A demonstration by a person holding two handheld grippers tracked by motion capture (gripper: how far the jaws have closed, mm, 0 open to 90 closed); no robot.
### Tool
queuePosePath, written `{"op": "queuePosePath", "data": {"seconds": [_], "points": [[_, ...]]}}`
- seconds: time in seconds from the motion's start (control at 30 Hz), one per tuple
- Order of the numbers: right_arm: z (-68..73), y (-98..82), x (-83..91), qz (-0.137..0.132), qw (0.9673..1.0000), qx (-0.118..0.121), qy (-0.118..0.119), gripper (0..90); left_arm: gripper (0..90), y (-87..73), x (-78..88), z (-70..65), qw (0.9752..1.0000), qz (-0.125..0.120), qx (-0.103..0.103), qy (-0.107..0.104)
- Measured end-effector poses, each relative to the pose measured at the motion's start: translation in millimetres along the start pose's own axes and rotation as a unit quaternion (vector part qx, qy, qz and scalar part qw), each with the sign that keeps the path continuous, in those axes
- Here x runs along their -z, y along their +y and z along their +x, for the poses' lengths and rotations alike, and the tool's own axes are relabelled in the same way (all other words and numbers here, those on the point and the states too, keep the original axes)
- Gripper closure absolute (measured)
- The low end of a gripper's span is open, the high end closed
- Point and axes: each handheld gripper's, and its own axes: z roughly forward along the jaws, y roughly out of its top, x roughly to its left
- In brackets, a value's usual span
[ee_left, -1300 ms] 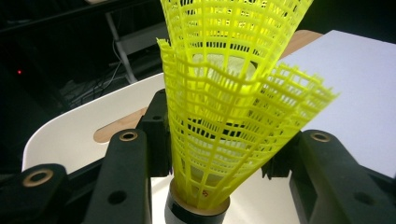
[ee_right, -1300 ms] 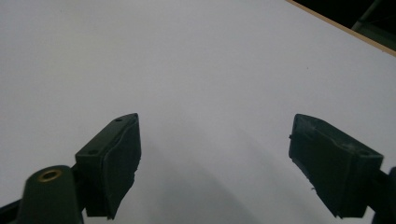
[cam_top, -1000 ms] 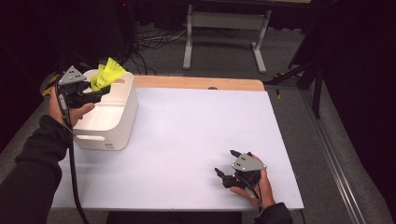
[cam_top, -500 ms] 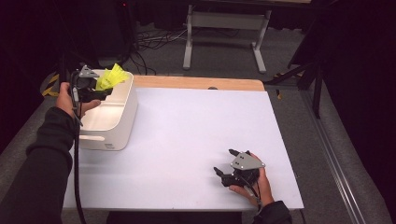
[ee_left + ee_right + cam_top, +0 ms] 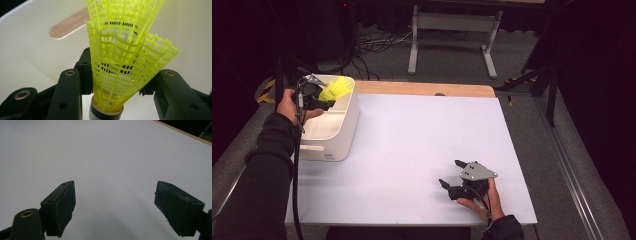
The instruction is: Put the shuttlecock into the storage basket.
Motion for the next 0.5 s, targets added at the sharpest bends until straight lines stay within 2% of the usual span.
{"op": "queuePosePath", "data": {"seconds": [0.03, 0.1, 0.17, 0.2, 0.27, 0.43, 0.47, 0.5], "points": [[0.9, 1.0, -0.5, -0.001, 1.0000, 0.000, 0.005, 18.2, 56.1, 0.2, -1.7, -0.7, 0.9999, 0.011, -0.004, -0.004], [2.3, 1.8, -1.2, 0.000, 1.0000, 0.004, 0.009, 18.6, 56.0, 0.7, -2.6, -1.4, 0.9999, 0.010, -0.006, -0.005], [4.9, 2.7, -2.6, 0.003, 0.9999, 0.010, 0.011, 18.8, 55.7, 0.8, -4.4, -1.1, 0.9998, 0.020, -0.009, 0.000], [5.8, 3.1, -2.9, 0.003, 0.9998, 0.012, 0.013, 18.8, 55.3, 0.5, -5.5, -1.0, 0.9997, 0.023, -0.005, -0.007], [7.7, 3.7, -3.7, 0.003, 0.9997, 0.015, 0.018, 18.8, 55.0, 1.1, -6.4, -1.8, 0.9994, 0.031, -0.013, -0.008], [8.0, 3.2, -4.9, 0.009, 0.9997, 0.013, 0.017, 19.2, 54.1, 1.4, -7.5, -3.0, 0.9994, 0.031, -0.014, -0.008], [8.0, 3.2, -4.3, 0.008, 0.9997, 0.012, 0.017, 19.2, 53.6, 1.4, -10.0, -4.9, 0.9986, 0.044, -0.023, -0.015], [7.7, 3.2, -4.0, 0.008, 0.9998, 0.013, 0.016, 19.1, 53.5, 1.4, -10.6, -6.1, 0.9983, 0.050, -0.024, -0.019]]}}
